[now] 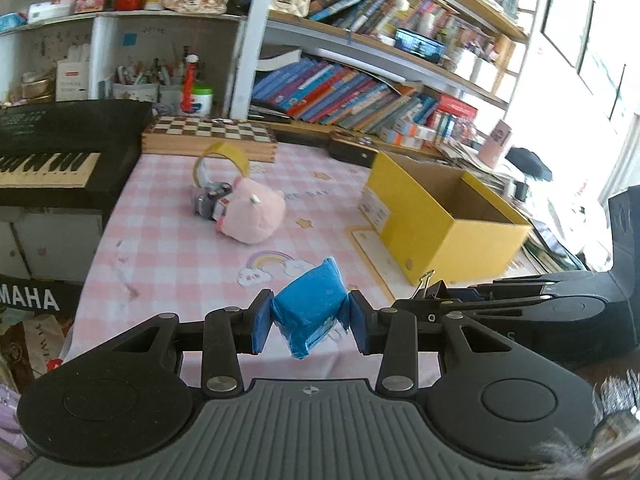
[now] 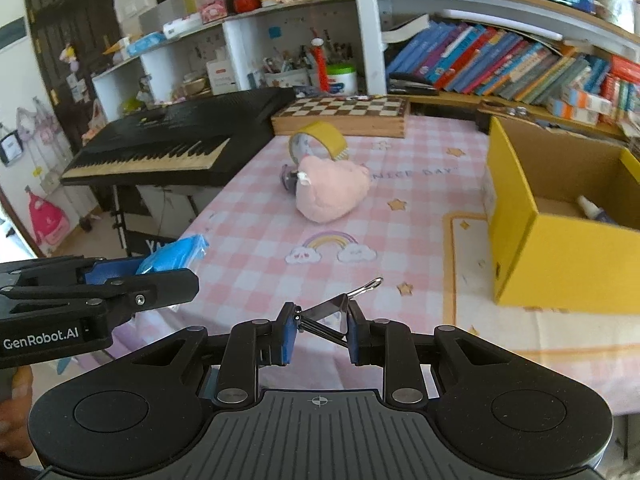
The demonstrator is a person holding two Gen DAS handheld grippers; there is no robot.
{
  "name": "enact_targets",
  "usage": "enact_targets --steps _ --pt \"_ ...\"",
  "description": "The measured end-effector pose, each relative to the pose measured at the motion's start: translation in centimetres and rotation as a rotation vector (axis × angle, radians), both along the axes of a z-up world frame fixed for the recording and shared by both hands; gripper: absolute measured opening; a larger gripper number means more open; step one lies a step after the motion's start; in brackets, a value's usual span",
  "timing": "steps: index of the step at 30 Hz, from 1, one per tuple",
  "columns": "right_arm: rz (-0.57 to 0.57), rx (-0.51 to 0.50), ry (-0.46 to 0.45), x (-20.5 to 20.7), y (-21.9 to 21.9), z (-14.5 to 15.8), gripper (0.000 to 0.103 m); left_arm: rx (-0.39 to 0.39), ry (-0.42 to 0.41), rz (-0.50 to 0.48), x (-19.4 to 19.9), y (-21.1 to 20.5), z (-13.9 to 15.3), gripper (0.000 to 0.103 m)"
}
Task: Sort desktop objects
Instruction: 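Carry the blue object and binder clip in both tools over the yellow box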
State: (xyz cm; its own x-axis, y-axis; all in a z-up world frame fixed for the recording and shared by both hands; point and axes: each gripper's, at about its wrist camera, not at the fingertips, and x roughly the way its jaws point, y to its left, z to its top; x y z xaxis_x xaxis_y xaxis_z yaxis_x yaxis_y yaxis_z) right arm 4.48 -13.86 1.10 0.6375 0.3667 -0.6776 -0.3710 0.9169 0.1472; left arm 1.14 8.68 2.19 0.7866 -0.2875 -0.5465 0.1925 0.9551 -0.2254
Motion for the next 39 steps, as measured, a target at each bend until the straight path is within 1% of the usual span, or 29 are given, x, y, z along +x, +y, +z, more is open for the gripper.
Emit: enact_targets --steps 8,15,24,39 --pt "-0.069 0.007 0.009 -3.1 -0.9 -0.3 0.025 0.011 -0.004 -0.083 -2.2 -1.0 -0.1 0.037" --pt "-0.134 0.016 0.02 -4.9 -2.0 -0.5 0.025 0.015 -0.008 -0.144 -3.1 -2.0 0.0 0.037" --pt "-0.225 0.001 0.011 -6.6 -3.9 -0.3 0.025 0.008 -0.018 -0.25 -2.7 -4.1 -0.1 0.037" --pt "-0.407 -0.002 0.019 -8.8 -8.7 -0.4 0.026 0.004 -0.02 -0.436 -1.4 -9.3 -0.4 0.037"
